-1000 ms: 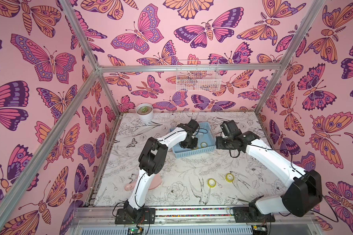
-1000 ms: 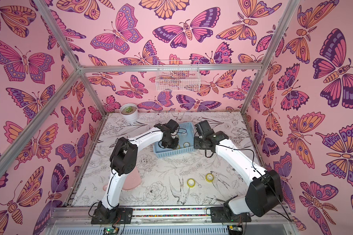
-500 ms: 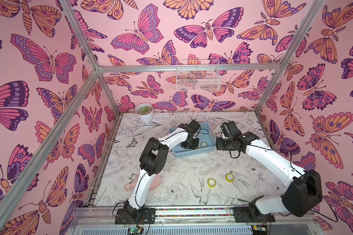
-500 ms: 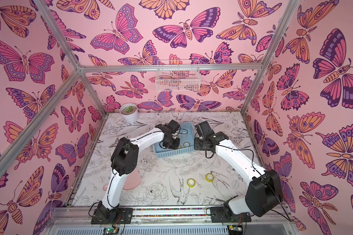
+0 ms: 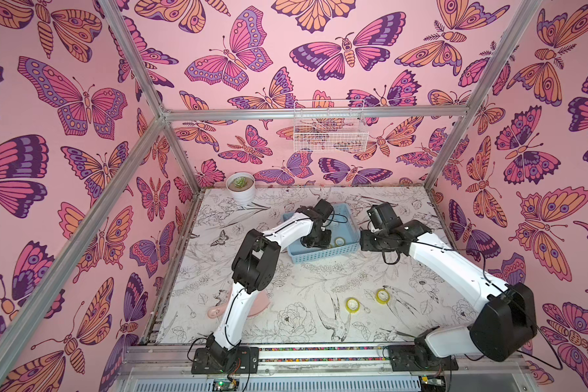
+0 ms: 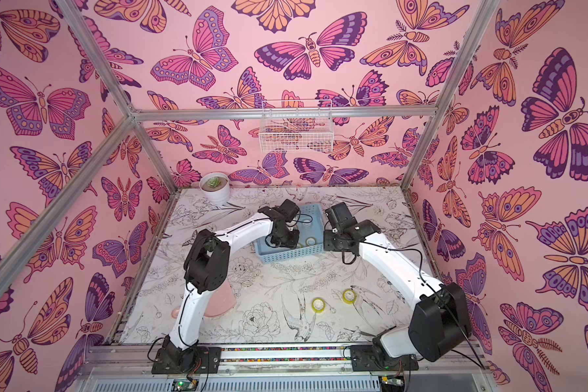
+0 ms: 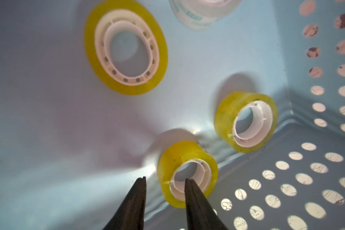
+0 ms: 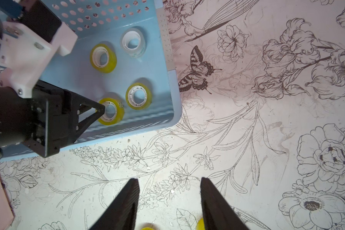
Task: Put the transparent tape into the storage box
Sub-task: Place the tape in the storage box, then pick up the tape from the center of the board.
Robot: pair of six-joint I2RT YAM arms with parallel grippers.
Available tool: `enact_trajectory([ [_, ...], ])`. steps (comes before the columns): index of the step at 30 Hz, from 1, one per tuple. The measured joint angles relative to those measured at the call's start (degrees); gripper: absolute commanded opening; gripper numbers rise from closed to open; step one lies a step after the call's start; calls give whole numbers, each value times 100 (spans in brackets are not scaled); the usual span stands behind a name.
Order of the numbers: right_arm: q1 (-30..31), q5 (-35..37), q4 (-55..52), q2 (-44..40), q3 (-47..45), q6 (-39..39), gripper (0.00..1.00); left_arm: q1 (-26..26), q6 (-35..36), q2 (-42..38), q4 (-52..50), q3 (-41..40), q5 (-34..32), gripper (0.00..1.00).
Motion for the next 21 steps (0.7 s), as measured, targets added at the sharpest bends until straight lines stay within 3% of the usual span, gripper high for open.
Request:
enact_trajectory([
  [6,-35,2,-109,-175,-195,37,56,15,-4,-800,7,-2,-245,53],
  [12,-81,-2,-382,-474,-1027,417,54,129,-9,-1912,42,-116,-505,58],
  [21,-302,-33,-402,-1180,-2557,1432,52,186,-142,-3316,160,-1115,-691,60],
])
